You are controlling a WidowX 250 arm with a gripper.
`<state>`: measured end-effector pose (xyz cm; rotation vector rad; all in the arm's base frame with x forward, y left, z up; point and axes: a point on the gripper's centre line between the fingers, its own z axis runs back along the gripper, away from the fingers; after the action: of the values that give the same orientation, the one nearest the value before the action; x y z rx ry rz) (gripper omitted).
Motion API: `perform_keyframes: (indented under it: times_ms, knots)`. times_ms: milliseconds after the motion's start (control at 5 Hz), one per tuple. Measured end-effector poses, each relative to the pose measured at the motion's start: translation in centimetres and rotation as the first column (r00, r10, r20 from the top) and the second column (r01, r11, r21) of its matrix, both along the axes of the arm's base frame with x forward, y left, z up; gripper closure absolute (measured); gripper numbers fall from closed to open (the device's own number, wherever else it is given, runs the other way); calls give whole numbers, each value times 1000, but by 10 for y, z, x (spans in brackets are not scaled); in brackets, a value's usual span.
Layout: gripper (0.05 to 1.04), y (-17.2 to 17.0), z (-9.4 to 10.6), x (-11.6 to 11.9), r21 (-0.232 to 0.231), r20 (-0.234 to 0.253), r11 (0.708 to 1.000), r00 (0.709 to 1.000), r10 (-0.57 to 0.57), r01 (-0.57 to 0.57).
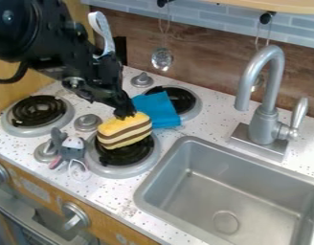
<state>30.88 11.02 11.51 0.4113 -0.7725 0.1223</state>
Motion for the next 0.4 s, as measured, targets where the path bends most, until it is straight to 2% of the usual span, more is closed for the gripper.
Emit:
perform_keyframes:
  times_ms: [200,400]
  knots:
    - [84,-2,-8,-1,-8,-22,1000,1000,-3,2]
    - [84,-9,-33,2,-51,-89,996,993,-74,70]
